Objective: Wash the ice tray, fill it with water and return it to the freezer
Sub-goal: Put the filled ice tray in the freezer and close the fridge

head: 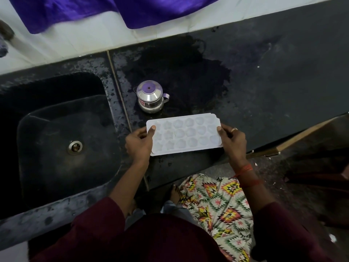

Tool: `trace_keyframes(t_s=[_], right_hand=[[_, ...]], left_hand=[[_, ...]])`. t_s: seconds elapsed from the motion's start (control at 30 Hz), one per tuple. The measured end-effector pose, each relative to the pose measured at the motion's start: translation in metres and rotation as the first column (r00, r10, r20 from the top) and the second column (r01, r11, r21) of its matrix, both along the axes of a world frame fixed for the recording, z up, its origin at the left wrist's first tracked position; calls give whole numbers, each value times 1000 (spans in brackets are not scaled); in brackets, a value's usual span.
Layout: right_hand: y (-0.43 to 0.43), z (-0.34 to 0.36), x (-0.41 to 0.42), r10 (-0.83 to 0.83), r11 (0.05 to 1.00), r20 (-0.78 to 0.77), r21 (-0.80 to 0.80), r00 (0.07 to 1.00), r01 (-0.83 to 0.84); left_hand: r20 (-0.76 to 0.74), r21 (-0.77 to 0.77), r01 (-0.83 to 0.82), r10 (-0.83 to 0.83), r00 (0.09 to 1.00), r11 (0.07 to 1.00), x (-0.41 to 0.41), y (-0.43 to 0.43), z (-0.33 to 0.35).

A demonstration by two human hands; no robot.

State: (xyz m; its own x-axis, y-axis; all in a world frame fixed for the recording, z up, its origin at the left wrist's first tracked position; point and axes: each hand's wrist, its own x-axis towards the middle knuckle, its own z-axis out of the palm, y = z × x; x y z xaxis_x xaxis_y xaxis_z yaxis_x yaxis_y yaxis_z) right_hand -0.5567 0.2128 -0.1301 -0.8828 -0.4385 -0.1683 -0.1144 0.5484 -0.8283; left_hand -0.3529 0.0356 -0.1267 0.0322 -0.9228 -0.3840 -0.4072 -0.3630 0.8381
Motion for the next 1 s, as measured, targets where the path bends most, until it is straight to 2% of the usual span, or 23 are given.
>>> trace_keyframes(t_s=[0.2,0.6,1.0], right_hand=[[24,0,2,-76,994,64,-73,995,81],[70,0,21,-235,960,63,-143,970,242],[116,2,87,-531,822,113,-172,840,543]], left_hand=[[-7,-10,62,-62,998,998,-12,12,2],[-18,-7,248,-249,968,969,-35,26,4],[-61,-33,495,-496,866,868,-47,47,8]])
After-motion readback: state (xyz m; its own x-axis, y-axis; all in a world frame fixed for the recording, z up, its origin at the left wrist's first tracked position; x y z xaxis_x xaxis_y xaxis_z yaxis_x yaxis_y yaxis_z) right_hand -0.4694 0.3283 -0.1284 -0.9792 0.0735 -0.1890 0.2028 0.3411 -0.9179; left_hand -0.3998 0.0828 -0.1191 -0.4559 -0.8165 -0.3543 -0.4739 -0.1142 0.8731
